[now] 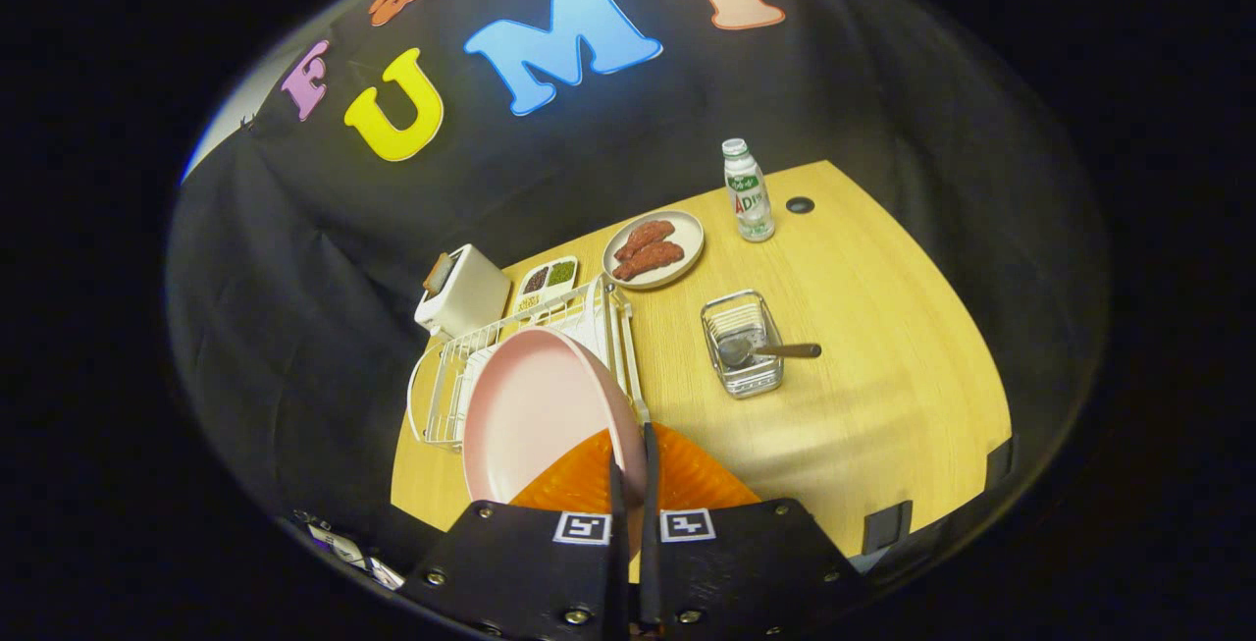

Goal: Take the plate from the dish rack, then take the spoon from the basket and place it into the plate.

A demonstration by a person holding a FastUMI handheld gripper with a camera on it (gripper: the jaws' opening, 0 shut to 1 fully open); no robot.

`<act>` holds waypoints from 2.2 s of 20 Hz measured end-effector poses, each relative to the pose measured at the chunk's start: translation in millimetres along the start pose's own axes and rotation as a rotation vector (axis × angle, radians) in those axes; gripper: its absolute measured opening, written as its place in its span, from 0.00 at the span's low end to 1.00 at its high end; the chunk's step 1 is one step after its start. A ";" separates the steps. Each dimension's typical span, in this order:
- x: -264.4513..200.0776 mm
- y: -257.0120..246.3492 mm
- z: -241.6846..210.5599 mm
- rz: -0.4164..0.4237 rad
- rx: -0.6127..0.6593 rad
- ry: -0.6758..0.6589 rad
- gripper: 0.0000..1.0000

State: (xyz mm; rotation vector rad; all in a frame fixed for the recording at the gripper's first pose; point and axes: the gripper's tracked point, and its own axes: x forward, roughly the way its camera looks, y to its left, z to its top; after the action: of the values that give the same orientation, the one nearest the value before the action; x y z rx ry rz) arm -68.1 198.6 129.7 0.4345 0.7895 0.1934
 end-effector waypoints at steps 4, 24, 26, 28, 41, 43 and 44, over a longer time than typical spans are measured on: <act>19.9 -19.6 -26.8 0.009 0.016 0.029 0.04; 114.9 -50.4 -131.4 0.050 0.167 0.215 0.04; 119.8 -50.7 -131.1 0.045 0.158 0.210 0.05; 120.3 -48.2 -132.2 0.049 0.145 0.224 0.10; 25.3 -48.9 -22.5 -0.024 -0.372 -0.278 0.50; 7.1 -40.9 -6.5 -0.011 -0.405 -0.347 0.50; -0.4 -38.4 2.1 -0.007 -0.418 -0.392 0.50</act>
State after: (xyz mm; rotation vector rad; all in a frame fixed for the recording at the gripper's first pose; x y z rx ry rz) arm -66.5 163.4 114.2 0.0668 0.3499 0.2503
